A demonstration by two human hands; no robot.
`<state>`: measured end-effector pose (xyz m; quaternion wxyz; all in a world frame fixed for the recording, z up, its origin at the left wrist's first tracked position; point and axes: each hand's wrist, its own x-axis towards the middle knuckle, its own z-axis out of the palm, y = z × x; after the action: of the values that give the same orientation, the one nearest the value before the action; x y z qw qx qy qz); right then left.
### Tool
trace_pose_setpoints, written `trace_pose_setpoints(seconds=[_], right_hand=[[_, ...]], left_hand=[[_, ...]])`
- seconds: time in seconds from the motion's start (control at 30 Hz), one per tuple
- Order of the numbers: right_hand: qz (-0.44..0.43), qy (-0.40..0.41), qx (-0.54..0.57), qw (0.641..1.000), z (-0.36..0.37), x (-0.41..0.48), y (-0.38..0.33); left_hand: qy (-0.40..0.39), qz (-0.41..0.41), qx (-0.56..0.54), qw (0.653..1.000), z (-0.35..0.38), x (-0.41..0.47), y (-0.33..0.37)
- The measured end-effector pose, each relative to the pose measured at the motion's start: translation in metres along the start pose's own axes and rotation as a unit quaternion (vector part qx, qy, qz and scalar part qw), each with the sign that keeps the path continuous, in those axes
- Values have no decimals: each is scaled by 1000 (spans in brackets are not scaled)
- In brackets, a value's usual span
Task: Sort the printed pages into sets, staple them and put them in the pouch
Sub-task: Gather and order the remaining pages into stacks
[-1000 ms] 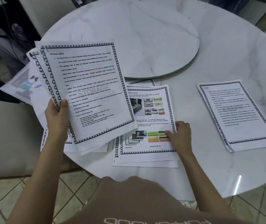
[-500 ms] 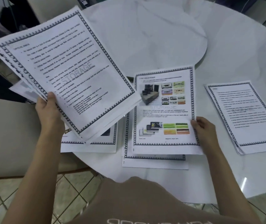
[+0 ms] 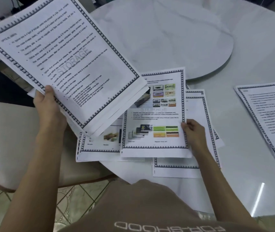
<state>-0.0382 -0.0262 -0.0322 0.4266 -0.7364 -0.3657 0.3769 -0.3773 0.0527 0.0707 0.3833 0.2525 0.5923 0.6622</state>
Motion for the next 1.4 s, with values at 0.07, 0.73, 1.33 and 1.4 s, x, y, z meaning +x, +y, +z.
trace_pose_setpoints(seconds=[0.07,0.73,1.33,1.4], right_hand=[[2,-13,-5,1000,21,-8,-4],[-16,-80,-69,994,80,-28,-34],[-27,-57,102,993,-7,-8,-41],[-33,-72,119,990,-20,-4,-44]], left_hand=[[1,4,-4,1000,-5,8,4],[-6,3,-13,1000,-28,27,10],[-92,-56,31,994,20,-38,-24],[-127,-68,63,988,30,-52,-34]])
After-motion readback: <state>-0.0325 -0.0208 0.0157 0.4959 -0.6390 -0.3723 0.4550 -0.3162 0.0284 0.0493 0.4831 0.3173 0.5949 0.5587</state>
